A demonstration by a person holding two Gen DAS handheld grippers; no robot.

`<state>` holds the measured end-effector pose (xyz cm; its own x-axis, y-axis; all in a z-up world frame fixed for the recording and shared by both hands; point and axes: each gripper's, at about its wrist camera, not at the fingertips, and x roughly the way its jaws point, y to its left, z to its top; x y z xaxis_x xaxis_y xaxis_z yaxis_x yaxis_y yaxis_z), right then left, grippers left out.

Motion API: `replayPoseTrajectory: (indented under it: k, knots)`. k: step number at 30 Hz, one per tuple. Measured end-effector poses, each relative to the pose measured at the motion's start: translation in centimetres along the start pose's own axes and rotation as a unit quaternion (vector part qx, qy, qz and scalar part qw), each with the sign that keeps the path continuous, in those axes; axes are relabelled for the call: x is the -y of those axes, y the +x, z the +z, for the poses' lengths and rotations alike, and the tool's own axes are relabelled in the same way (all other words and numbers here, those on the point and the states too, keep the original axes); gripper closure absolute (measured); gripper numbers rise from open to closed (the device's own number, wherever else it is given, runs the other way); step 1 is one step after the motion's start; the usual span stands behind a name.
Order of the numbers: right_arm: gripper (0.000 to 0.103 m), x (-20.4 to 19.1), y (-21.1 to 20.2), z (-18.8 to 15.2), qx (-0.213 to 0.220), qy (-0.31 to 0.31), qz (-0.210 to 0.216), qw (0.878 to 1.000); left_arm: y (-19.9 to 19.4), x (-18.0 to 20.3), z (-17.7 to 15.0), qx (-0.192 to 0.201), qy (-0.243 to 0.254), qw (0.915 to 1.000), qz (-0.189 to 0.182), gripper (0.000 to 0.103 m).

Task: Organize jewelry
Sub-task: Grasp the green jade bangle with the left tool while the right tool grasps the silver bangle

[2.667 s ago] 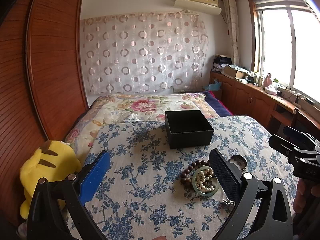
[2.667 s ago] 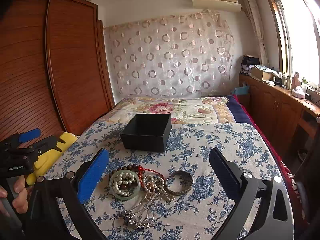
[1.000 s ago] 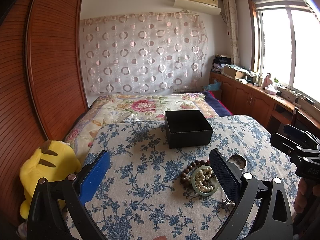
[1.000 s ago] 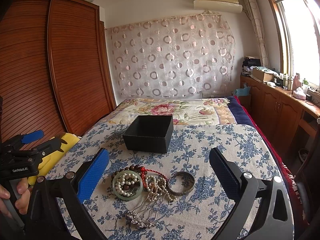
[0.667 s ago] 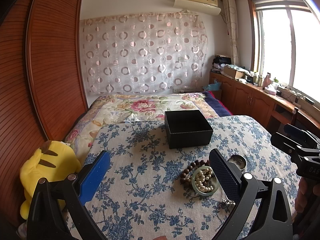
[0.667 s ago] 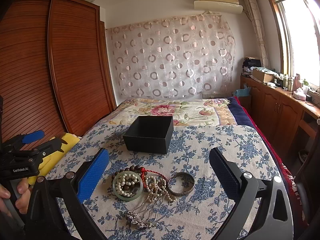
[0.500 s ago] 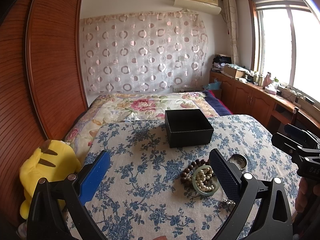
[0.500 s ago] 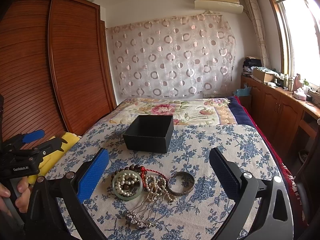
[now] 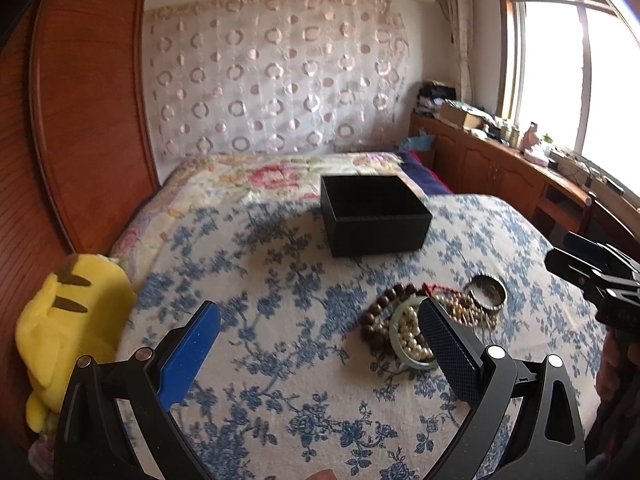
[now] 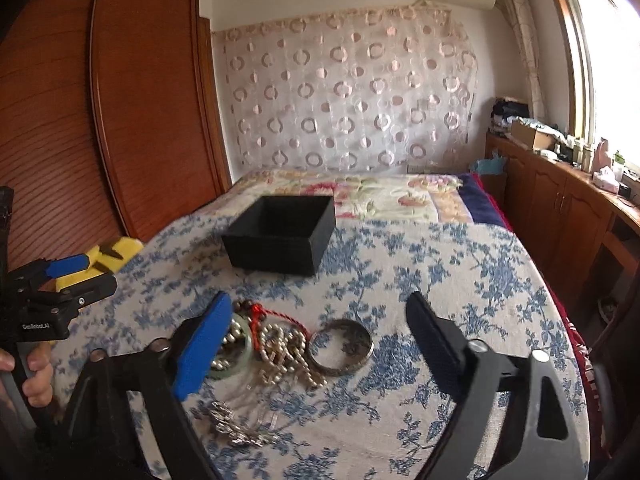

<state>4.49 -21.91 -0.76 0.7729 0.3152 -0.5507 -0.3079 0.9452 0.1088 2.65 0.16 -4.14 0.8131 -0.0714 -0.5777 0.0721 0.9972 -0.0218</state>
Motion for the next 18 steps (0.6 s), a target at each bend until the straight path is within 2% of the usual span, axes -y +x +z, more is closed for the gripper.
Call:
replayPoseTrajectory:
  k: [12,18]
  knots:
    - [0.059,2.8,3.6,-1.9,-0.078,-0.024,0.002,0.997,3.6,0.9,-1.9,-0.051,0.006,0.9969,-0.06,0.009]
    - [0.075,4.1,6.7,-2.6,-0.128,-0.028,0.011,0.991,5.3,1.2,-2.4,-0.085,-0.003,0.991,-0.104,0.037]
